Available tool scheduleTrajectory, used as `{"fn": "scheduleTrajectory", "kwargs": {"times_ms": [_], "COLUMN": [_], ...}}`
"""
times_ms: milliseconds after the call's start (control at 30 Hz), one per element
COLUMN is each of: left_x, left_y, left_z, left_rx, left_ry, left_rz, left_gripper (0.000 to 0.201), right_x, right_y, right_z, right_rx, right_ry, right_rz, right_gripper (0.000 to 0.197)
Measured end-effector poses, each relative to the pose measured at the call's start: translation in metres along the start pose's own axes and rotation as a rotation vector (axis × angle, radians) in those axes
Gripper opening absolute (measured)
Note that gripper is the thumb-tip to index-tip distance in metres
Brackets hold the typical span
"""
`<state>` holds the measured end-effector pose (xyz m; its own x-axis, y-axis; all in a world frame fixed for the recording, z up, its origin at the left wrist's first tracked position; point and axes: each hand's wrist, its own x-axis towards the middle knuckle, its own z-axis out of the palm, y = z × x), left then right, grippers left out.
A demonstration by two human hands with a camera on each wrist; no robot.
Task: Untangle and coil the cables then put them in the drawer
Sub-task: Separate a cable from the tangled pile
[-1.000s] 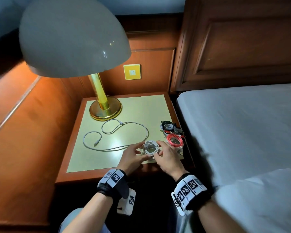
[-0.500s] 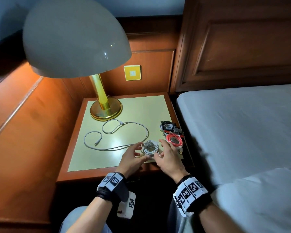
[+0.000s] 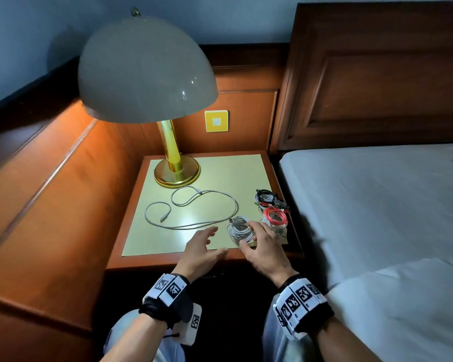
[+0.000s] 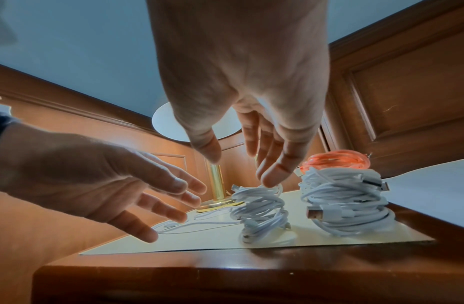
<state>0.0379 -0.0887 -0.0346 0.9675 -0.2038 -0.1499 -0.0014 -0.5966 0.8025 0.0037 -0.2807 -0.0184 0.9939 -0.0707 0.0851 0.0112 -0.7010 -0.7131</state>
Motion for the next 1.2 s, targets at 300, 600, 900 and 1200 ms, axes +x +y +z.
{"fn": "scheduleTrajectory", "kwargs": {"times_ms": [300, 600, 900, 1200], "left_x": [-0.025, -0.013, 0.022, 0.046], "left_y": [-0.02, -0.047, -0.071, -0.078], "left_z": [-0.039, -0.064, -0.075, -0.075], "left_rx": [0.122, 0.215, 0.36, 0.524], "left_ry": [0.056, 0.073, 0.045, 0.048], "left_rz": [-0.011, -0.061, -0.144, -0.158], "left_gripper": [0.07, 0.069, 0.067, 0.046], "right_x": [0.001, 0.027, 0.06, 0.083], "right_y": [-0.035, -0.059, -0.054, -0.036], "right_z": [0.023, 0.056, 0.1, 0.122], "right_rx": [-0.097, -0.222, -0.354, -0.451], "right_ry": [-0.166, -0.304, -0.381, -0.368], "right_rz": [-0.101, -0.163, -0.081, -0.077], "right_gripper": [0.056, 0.053, 0.056, 0.04]}}
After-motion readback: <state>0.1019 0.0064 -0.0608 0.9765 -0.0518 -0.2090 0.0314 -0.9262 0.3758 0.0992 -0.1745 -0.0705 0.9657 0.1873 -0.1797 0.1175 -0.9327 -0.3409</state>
